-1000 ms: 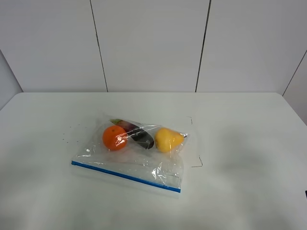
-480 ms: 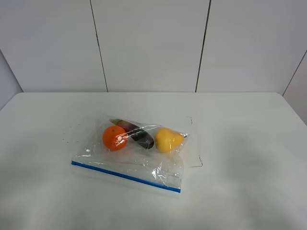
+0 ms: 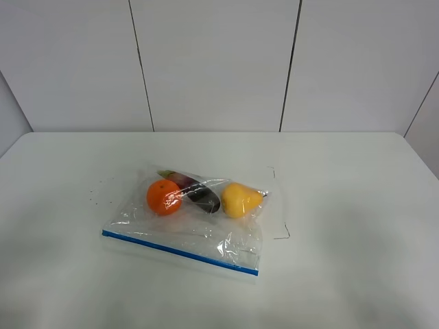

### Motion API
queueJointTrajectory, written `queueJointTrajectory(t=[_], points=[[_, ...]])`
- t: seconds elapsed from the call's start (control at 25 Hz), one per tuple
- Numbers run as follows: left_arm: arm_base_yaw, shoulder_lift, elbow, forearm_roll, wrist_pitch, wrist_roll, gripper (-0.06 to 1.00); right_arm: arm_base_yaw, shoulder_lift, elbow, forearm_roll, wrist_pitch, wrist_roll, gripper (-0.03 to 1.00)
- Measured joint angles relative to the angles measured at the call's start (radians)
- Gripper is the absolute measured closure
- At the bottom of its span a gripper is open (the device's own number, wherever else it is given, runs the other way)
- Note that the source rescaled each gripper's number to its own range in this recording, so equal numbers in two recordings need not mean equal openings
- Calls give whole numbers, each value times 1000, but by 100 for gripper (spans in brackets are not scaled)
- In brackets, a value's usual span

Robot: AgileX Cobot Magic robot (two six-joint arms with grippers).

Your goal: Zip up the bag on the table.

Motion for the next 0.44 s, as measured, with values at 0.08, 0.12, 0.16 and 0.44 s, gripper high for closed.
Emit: queueJointTrajectory(t=[0.08,0.12,0.16,0.44], points=[[0,0,0,0,0,0,2,0,0,0,0,0,0,7],[0,0,0,0,0,0,2,0,0,0,0,0,0,7],[0,0,0,0,0,0,2,0,0,0,0,0,0,7],[0,0,0,0,0,0,2,0,0,0,0,0,0,7]])
